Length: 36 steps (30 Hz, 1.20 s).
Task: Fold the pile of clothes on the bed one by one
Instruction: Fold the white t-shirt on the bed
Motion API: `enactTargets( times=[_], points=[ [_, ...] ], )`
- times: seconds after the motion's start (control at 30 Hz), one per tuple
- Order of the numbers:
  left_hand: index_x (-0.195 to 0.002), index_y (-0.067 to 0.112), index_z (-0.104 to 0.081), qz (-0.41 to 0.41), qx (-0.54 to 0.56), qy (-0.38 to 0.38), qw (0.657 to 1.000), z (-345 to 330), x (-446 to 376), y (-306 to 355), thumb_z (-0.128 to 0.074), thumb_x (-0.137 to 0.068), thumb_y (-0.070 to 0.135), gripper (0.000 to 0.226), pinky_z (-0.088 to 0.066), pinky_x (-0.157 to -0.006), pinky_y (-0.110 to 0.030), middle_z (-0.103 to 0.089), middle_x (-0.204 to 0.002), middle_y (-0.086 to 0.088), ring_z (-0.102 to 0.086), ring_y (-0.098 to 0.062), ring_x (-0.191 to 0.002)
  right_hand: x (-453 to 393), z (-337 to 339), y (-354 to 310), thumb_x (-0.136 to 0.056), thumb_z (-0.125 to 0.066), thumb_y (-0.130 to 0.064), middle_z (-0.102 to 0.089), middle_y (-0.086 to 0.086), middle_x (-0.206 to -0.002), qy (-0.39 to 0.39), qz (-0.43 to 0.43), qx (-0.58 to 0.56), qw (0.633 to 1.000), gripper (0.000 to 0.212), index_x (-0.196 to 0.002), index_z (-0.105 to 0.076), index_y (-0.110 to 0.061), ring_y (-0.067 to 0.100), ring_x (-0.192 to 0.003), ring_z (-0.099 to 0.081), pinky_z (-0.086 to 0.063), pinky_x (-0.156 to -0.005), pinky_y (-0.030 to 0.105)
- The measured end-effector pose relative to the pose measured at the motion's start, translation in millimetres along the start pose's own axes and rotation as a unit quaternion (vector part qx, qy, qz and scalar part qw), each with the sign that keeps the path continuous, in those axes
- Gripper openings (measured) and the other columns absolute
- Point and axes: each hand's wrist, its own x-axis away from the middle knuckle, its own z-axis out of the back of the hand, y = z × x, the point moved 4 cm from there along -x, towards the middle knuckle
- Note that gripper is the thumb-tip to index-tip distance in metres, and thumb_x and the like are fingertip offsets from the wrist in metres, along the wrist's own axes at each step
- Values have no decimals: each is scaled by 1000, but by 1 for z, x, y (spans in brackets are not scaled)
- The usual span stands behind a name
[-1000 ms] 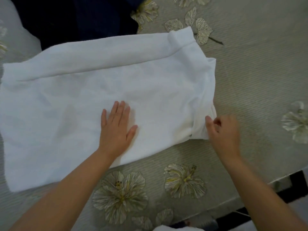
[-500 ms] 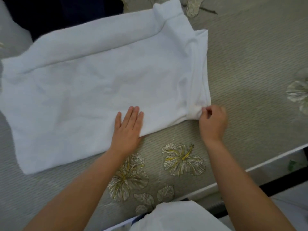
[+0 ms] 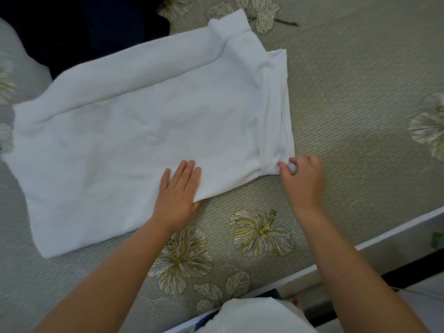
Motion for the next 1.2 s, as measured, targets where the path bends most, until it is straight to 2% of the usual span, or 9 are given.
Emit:
enactTargets(
  times=[0.27,0.43,0.57,0.7,0.77,0.87,0.97,1.1,1.2],
  points=[
    [-142,10,4,23,-23,-22,999,-9,-4,-1,-45,-90,41,78,17,-109,-37,21,-144,-6,20,-26,-137,1,-10,-9,-81,-65,-5,-55,31,-98,30,56,20,998,27,-99,-58,13,40,-89,-53,-34,-72,33],
    [-141,13,10,25,-30,-30,999,-9,-5,-3,-41,-91,44,77,23,-105,-33,30,-136,-2,36,-20,-123,1,-7,-14,-75,-64,5,-57,30,-82,51,98,11,994,8,-79,-62,12,41,-75,-55,-34,-62,31],
    [-136,17,17,19,-26,-33,999,-8,-4,-6,-37,-93,44,74,25,-104,-29,31,-136,3,37,-15,-123,-3,-3,-1,-76,-63,6,-53,24,-86,60,25,-109,992,5,-75,-62,11,34,-83,-54,-36,-74,30],
    [-134,18,15,13,-16,-37,999,-5,-2,-8,-34,-94,44,69,21,-107,-29,23,-144,0,28,-14,-130,-1,7,16,-82,-58,6,-61,-15,-65,-22,-148,-417,896,25,-66,-55,-12,-10,-62,-53,-43,-64,10],
    [-136,17,11,7,-13,-46,999,-3,-4,-9,-15,-87,57,68,17,-109,-30,19,-145,-2,18,-19,-138,-6,10,16,-82,-55,8,-62,-21,-55,-62,-163,-456,873,29,-66,-54,-15,-11,-57,-54,-42,-61,6],
    [-136,17,10,-5,13,-65,998,1,-4,-10,22,-62,76,96,15,-109,-28,23,-137,3,20,-16,-135,-15,14,14,-83,-50,12,-62,-16,-53,-89,-182,-507,838,28,-65,-51,-9,-7,-55,-55,-44,-62,10],
    [-140,14,7,-10,12,-79,997,4,-4,-13,33,-52,77,112,17,-107,-24,23,-139,3,25,-11,-129,-24,19,18,-87,-44,11,-61,-12,-48,-105,-216,-557,795,31,-64,-46,-9,-2,-52,-56,-45,-61,14],
    [-143,13,5,-23,-16,-103,994,5,-6,-14,14,-64,71,98,18,-105,-22,15,-151,-3,26,-9,-128,-43,30,35,-91,-45,1,-55,-16,-42,-78,-240,-492,833,33,-63,-40,-16,3,-59,-48,-39,-56,15],
    [-141,14,15,-26,-49,-121,991,3,-6,-12,37,-52,74,110,19,-107,-28,30,-139,0,31,-12,-126,-61,39,40,-91,-44,4,-57,-15,-44,-130,-180,-461,859,32,-64,-42,-15,0,-55,-51,-40,-58,15]
  ],
)
